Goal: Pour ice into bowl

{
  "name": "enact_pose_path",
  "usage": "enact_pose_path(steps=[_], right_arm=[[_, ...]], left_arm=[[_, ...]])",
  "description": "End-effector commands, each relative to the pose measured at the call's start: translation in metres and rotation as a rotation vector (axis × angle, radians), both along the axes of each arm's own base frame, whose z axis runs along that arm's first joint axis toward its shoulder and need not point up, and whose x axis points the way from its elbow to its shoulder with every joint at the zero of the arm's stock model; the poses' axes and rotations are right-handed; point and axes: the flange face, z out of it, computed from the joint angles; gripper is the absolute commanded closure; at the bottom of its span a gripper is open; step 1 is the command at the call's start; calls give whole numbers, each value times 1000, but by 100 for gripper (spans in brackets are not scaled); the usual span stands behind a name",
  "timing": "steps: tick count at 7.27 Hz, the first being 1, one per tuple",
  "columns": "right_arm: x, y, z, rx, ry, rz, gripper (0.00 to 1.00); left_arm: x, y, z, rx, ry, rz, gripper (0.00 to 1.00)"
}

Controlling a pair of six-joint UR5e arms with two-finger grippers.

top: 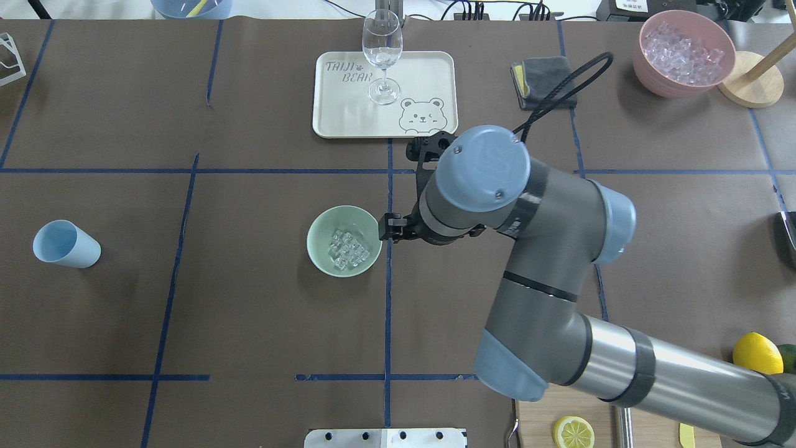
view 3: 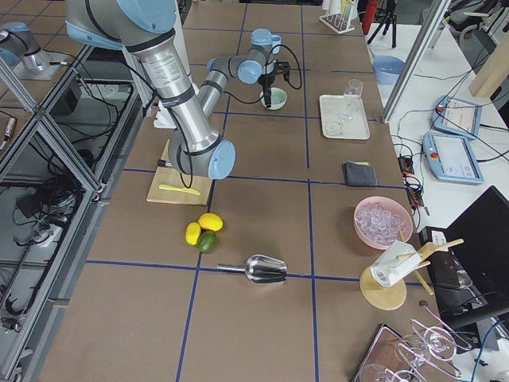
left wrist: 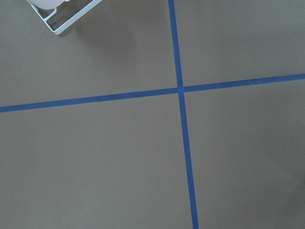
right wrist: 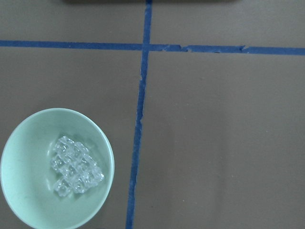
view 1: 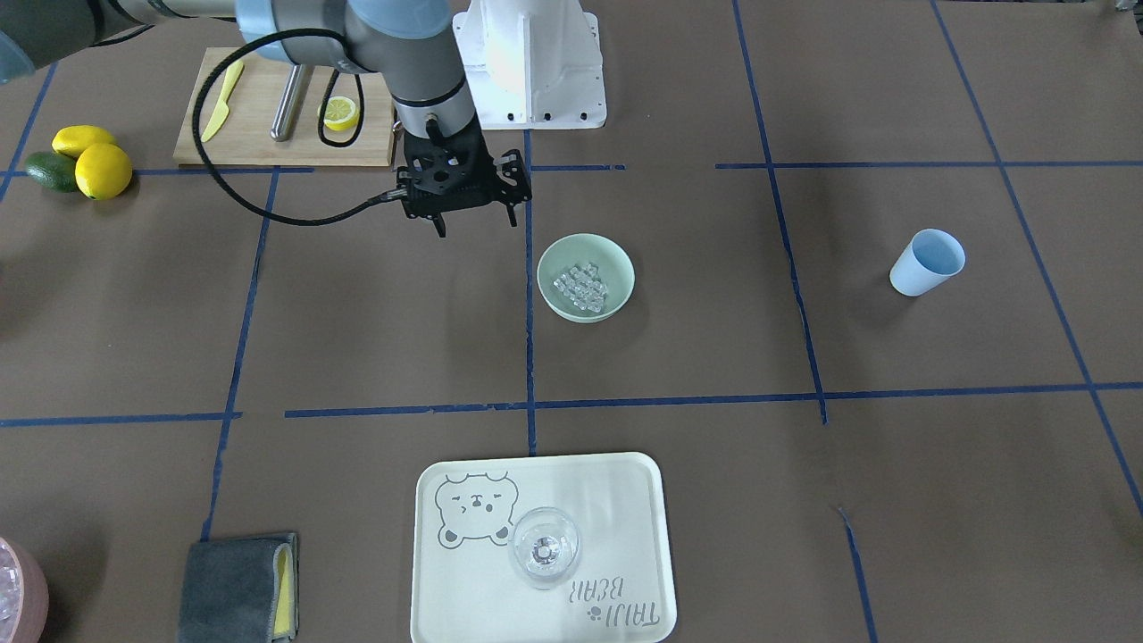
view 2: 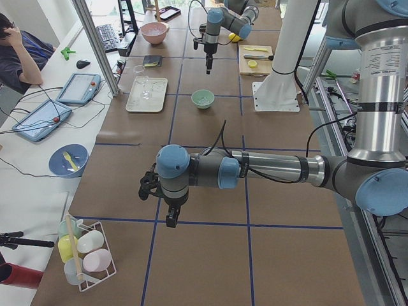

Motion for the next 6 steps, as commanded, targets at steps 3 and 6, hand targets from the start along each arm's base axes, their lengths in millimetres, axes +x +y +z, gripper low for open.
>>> enact_pose_path(steps=[3,6], right_arm=[[-98,-23,-11,-54,109,18,19],[-110,-26,4,-50,94,19,40]], left_arm=[[0,-1,-2,31,-1,1,0],[0,-1,-2,30,-1,1,0]])
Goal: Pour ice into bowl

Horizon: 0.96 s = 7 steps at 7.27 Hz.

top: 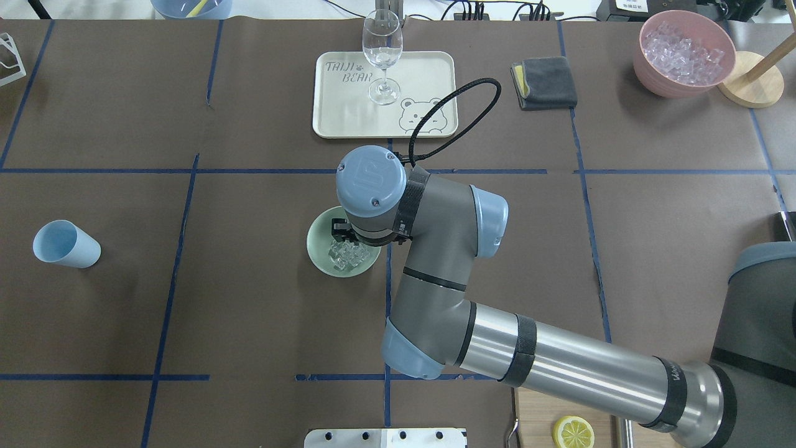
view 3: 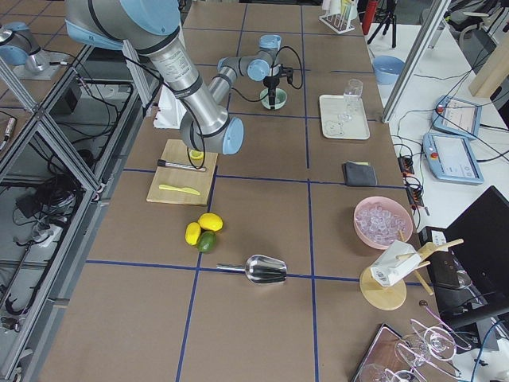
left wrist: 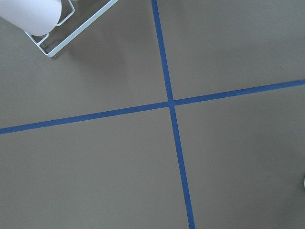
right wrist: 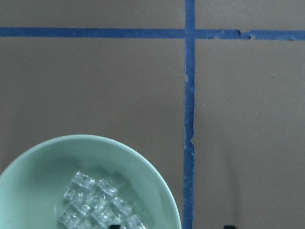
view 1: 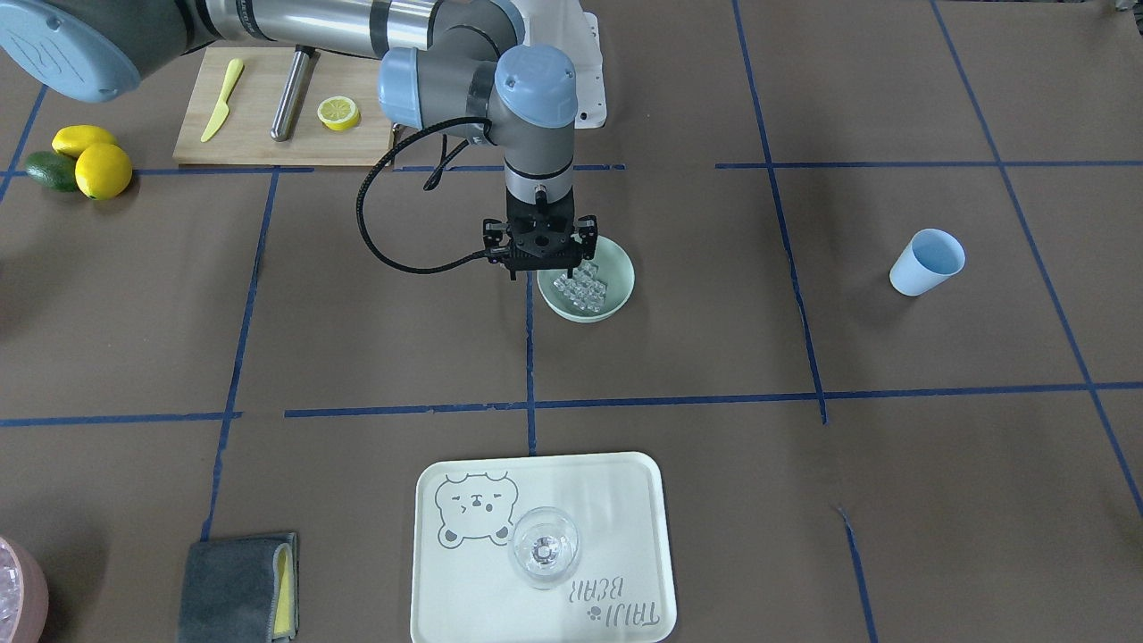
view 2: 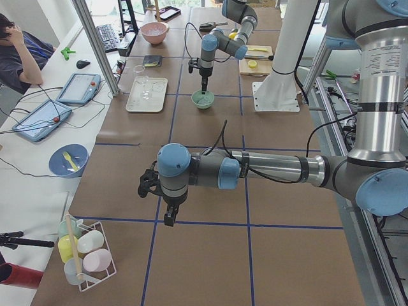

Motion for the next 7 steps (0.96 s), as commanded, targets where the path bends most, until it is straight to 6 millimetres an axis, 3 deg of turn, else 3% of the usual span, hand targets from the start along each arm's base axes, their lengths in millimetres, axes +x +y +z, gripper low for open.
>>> enact_pose_path(steps=[1,5,7], right_arm=[[-5,-1,0,3,-8,-2,97],[9,-10,-2,17,-20,1,100],[80,-3,-14,61,-110,32,100]], left_arm=[[0,1,2,-2,0,0,0],[0,1,0,-1,0,0,0],[0,1,0,2,0,1,0]])
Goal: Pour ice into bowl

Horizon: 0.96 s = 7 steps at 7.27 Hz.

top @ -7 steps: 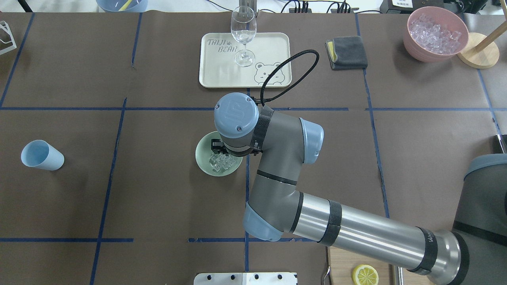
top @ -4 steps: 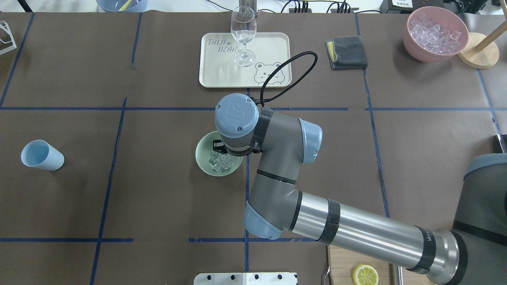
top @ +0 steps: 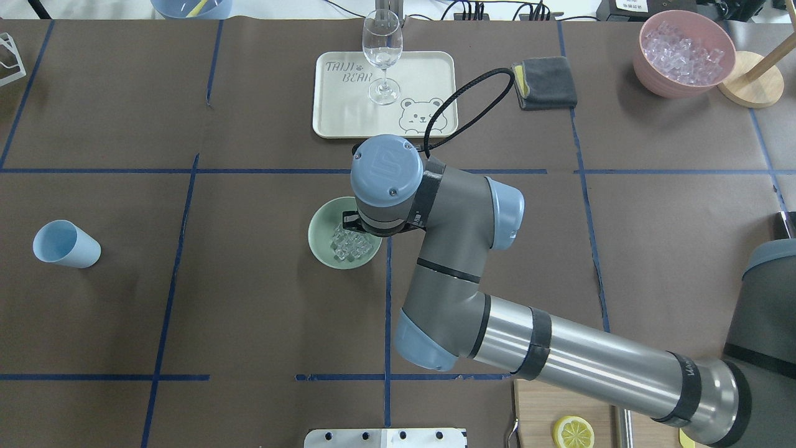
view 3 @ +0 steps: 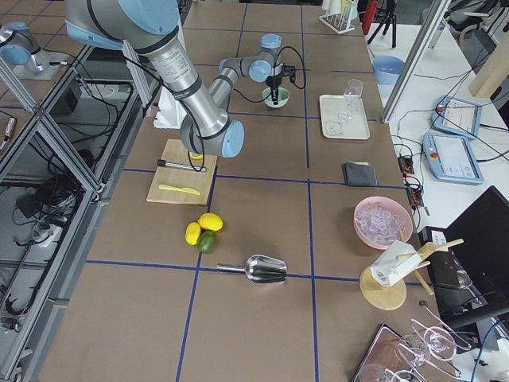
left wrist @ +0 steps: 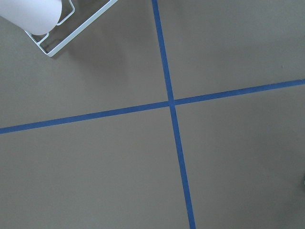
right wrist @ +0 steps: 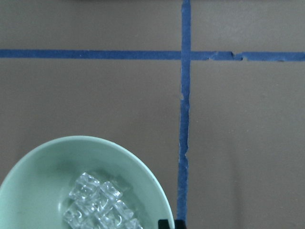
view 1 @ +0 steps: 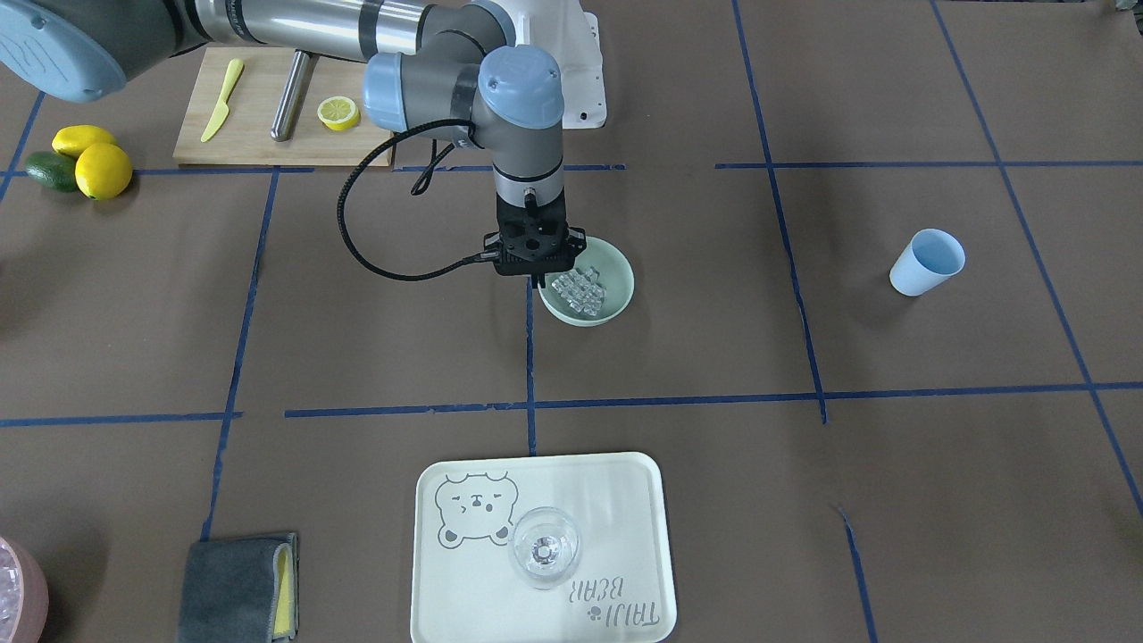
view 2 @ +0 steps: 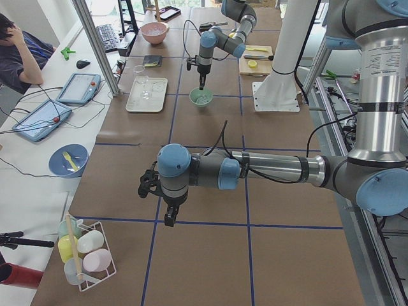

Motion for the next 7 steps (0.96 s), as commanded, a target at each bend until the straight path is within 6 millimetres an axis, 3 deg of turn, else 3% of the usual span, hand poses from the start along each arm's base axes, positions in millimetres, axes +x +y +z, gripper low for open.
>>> enact_pose_path(steps=[1,2,3,6,7], right_arm=[[85,-3,-4,18,-89,21,100],[126,-15,8,20,-111,-27,100],[169,-16,33,77,-105,-69,100],[287,-32,158,132,-43,-213,100],[325,-29,207,88,-46,-206,100]], left_arm=[[0,0,0,1,0,0,0],[0,0,0,2,0,1,0],[0,0,0,2,0,1,0],[0,0,0,1,0,1,0],[0,0,0,2,0,1,0]])
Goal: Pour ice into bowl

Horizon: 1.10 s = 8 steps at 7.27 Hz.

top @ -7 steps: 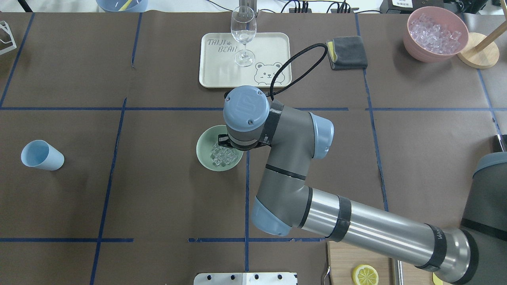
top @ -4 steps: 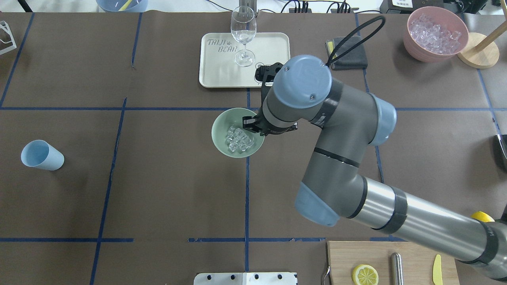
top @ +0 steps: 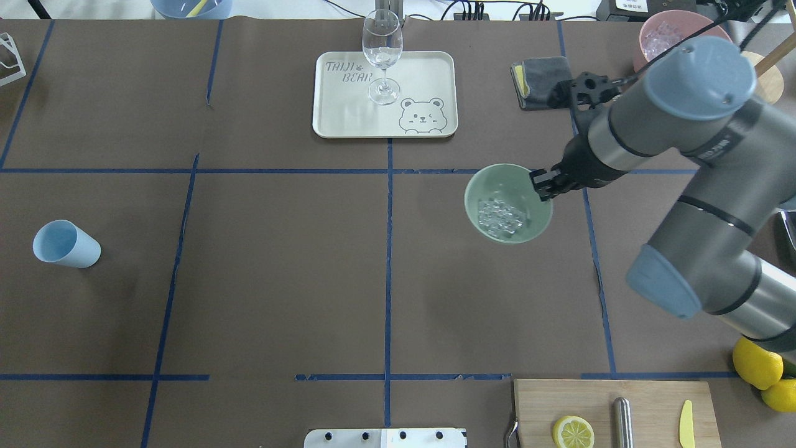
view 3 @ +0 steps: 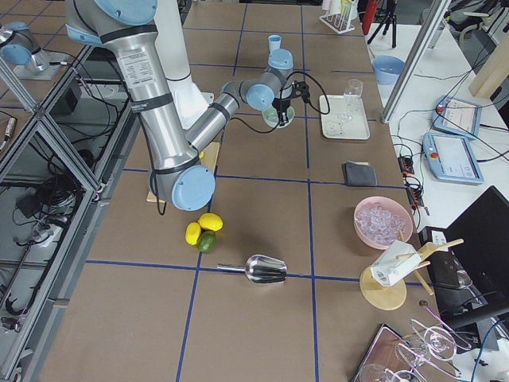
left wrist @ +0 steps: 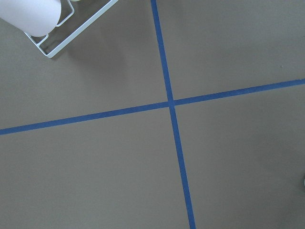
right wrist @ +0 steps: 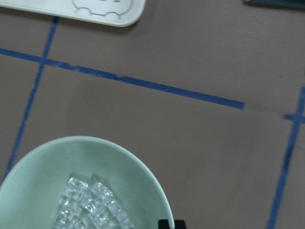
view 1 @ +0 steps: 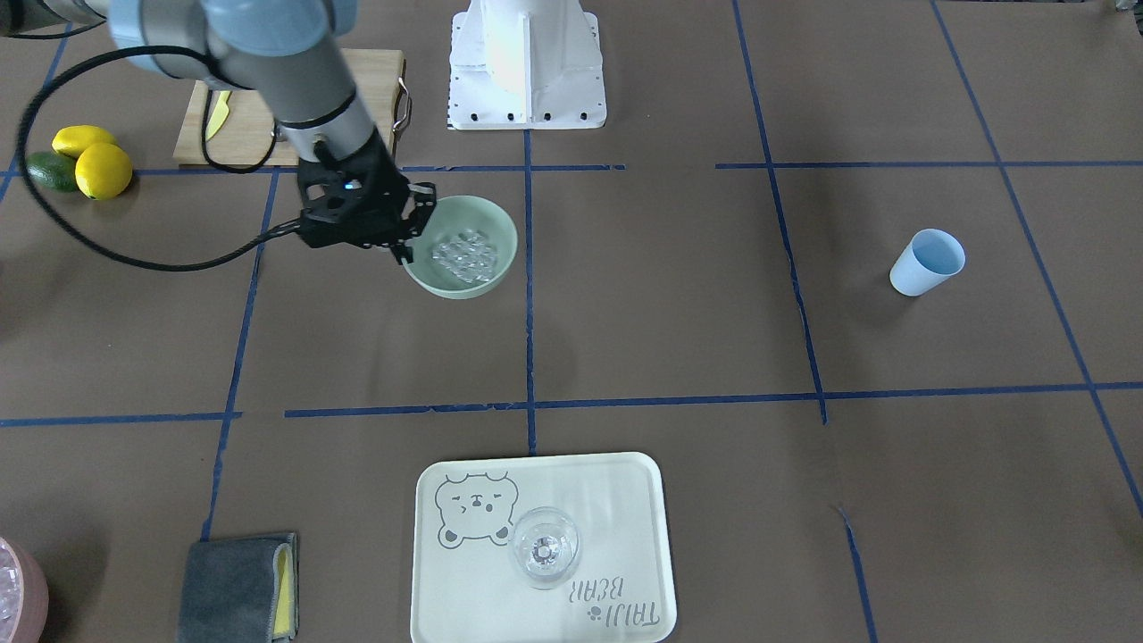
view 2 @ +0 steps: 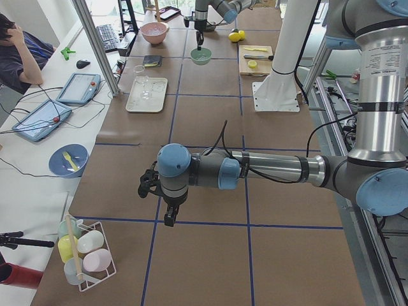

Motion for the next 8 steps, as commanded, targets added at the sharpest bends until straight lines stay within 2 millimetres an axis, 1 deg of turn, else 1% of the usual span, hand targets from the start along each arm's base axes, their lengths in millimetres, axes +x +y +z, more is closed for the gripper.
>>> enact_pose_path(steps=[1,2,3,4,5,6,7,8], right_arm=[[79,14,103,-54,19,19,100],[105,34,144,-37,2,36,100],[116,45,173,-45,-7,40,100],[124,50,200,-69,3,46,100],[124,48,223,-69,0,49,100],[123,47,252,-49,-13,47,100],[124,48,290,-21,-36,48,100],[128,47,310,-15,-50,51,100]], left_arm=[[0,0,0,2,0,0,0],[0,0,0,2,1,0,0],[0,0,0,2,1,0,0],[0,0,-1,3,1,0,0],[0,0,-1,5,1,0,0],[0,0,-1,3,1,0,0],[0,0,-1,5,1,0,0],[0,0,-1,5,1,0,0]])
